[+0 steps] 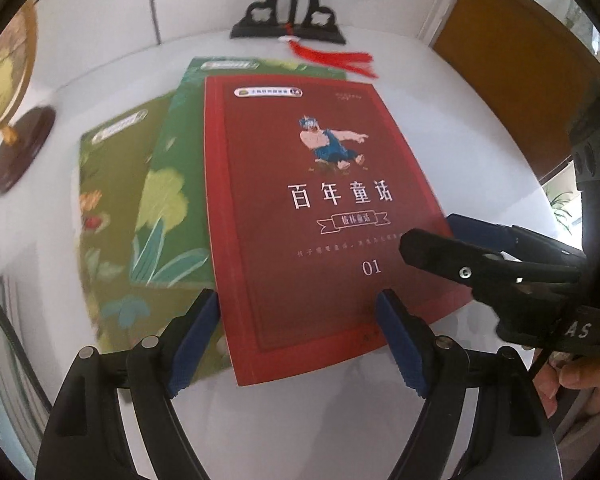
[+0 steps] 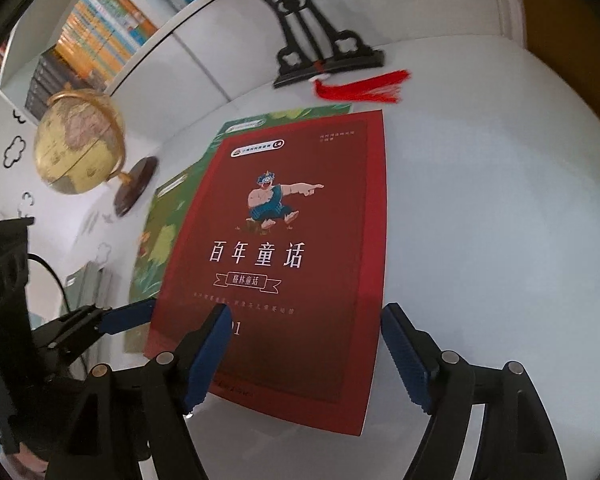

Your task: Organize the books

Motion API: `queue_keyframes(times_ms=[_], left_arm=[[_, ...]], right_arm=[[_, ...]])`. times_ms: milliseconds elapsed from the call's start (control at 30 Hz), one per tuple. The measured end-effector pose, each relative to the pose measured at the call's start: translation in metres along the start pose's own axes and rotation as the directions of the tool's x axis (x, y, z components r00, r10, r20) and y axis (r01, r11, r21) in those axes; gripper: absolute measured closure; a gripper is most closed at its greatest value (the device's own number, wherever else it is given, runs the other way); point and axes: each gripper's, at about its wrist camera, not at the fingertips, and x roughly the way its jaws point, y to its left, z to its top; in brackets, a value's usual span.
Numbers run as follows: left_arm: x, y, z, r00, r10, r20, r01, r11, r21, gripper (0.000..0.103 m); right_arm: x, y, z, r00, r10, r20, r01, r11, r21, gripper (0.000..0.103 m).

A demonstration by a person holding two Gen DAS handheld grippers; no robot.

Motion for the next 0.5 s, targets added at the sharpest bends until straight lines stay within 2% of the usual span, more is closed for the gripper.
queue_keyframes(times_ms=[133, 233, 400, 500], left_arm=[[-0.006, 0.014, -0.013, 1.0, 0.015, -0.017, -0.016, 1.0, -0.019, 0.026], [-0.01, 0.026, -0.029, 0.999, -0.004, -0.04, 0.001, 0.997, -0.075, 0.026], [-0.024, 0.039, -0.052, 1.0, -0.017, -0.006, 0.016, 0.99, -0.137, 0.026], [-0.025, 0.052, -0.057, 0.999, -0.054, 0.0, 0.053, 0.985, -0.162, 0.026]], right_arm=[[0.004, 0.014, -0.011, 0.999, 0.04, -0.019, -0.04, 0.999, -0.011, 0.027], [0.008, 0.029, -0.018, 0.997, 0.057, -0.042, -0.059, 0.998, -0.032, 0.027], [0.008, 0.048, -0.03, 0.994, 0.09, -0.067, -0.094, 0.994, -0.061, 0.027], [0.007, 0.055, -0.038, 0.991, 0.107, -0.075, -0.112, 0.992, -0.066, 0.027]])
